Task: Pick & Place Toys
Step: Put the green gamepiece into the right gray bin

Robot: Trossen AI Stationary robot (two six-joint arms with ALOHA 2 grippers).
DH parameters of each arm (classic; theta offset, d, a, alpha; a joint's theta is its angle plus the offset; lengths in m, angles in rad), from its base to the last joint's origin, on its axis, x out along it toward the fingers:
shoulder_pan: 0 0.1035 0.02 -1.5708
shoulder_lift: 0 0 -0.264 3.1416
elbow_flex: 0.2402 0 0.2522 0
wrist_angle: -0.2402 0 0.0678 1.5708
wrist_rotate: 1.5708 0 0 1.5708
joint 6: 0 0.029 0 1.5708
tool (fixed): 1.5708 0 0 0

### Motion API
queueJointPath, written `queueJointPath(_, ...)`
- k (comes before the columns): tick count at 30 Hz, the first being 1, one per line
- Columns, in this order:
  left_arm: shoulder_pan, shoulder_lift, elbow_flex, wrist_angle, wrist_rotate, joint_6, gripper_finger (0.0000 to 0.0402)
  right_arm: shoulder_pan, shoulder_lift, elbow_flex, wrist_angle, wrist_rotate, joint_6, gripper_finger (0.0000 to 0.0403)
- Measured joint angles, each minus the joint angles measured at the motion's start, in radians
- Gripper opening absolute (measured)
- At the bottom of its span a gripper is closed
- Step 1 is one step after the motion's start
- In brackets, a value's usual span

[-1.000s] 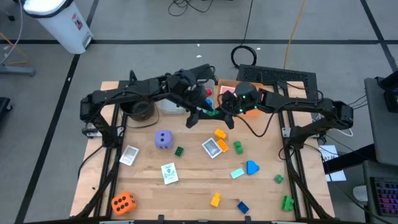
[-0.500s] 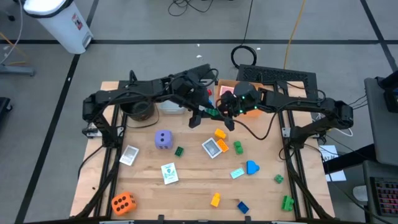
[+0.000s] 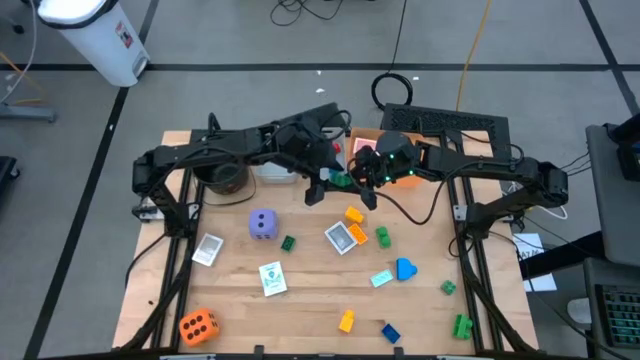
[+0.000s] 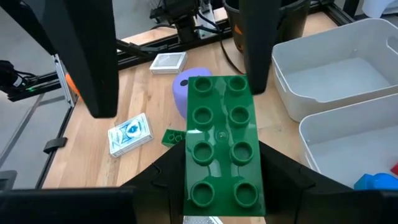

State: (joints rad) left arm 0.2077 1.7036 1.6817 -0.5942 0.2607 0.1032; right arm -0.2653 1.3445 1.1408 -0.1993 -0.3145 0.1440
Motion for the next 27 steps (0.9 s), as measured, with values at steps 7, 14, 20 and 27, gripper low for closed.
queueJointPath(7,0.000,0.024,0.001,-0.023,0.000,0.003,0.0280,0.000,0.000,0.000,0.001,-0.001,-0.003,0.0137)
queueJointPath(14,0.007,0.039,-0.001,-0.060,-0.001,0.012,0.0280,0.000,0.000,0.000,0.000,-0.002,-0.006,0.0137)
queueJointPath(20,0.015,0.046,0.000,-0.055,0.000,0.016,0.0280,0.000,0.000,0.000,0.000,-0.002,-0.007,0.0137)
queueJointPath(27,0.020,0.045,0.000,-0.054,0.001,0.016,0.0242,0.000,0.000,0.000,-0.001,-0.002,-0.018,0.0137)
